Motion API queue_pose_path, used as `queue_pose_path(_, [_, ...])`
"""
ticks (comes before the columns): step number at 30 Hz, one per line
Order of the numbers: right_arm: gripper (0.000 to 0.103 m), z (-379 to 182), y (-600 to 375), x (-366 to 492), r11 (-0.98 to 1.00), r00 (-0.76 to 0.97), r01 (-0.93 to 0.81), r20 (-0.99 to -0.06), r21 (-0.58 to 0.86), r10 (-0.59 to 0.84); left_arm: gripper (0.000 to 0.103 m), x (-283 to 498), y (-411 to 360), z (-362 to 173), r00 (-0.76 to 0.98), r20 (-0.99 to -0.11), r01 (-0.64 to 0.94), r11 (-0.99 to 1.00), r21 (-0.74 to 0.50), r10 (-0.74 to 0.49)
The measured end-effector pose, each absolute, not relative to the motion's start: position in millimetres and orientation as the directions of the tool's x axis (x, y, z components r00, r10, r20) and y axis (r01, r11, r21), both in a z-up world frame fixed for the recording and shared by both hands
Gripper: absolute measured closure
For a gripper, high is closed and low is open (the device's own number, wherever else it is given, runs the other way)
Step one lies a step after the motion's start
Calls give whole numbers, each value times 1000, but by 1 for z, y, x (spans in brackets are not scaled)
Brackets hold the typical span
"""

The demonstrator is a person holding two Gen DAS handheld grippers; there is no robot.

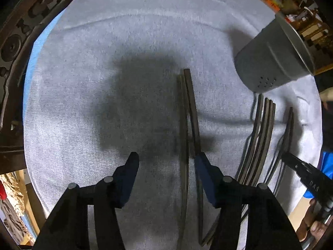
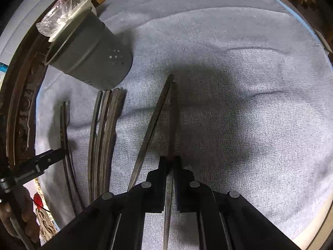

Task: Organize utensils
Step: 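Lift the metal stick with the right tool while the left tool grasps another stick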

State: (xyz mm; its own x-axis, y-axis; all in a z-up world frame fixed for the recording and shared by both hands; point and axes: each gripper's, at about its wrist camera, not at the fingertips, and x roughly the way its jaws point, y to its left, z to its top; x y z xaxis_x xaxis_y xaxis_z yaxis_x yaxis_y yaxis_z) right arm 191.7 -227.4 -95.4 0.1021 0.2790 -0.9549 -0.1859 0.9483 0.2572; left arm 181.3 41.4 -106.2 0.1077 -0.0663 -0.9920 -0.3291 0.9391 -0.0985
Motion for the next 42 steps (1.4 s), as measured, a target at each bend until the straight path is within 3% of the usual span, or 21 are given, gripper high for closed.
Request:
queue_pose_path(3, [94, -99, -232, 194, 945, 99, -188, -952, 269, 291, 66, 185, 40, -105, 86, -994, -326, 941, -90, -65])
queue_pose_path(12, [94, -97, -239, 195, 941, 97, -196, -949, 277, 300, 68, 195, 37, -114, 42, -997, -332, 940, -77, -66])
queue_pose_path(15, [94, -100, -231, 199, 942, 88, -206, -954, 264, 287, 92, 203, 37, -115, 19, -996, -320, 944, -84, -82])
queue_pose_path(16, [94, -102, -227, 200, 943, 84, -209, -956, 260, 282, 96, 206, 37, -117, 2, -995, -309, 946, -94, -98])
queue_pose_path(22, [94, -105, -214, 207, 945, 52, -231, -966, 234, 252, 98, 228, 53, -120, -54, -991, -265, 959, -105, -123])
queue_pose_path(32, [94, -111, -190, 226, 946, -41, -281, -987, 160, 154, 95, 249, 41, -120, -127, -991, -114, 993, -32, -46])
queue_pose_path(42, [95, -115, -158, 239, 938, -92, -342, -995, 61, 31, 97, 249, 38, -116, -147, -987, -87, 994, -59, -71])
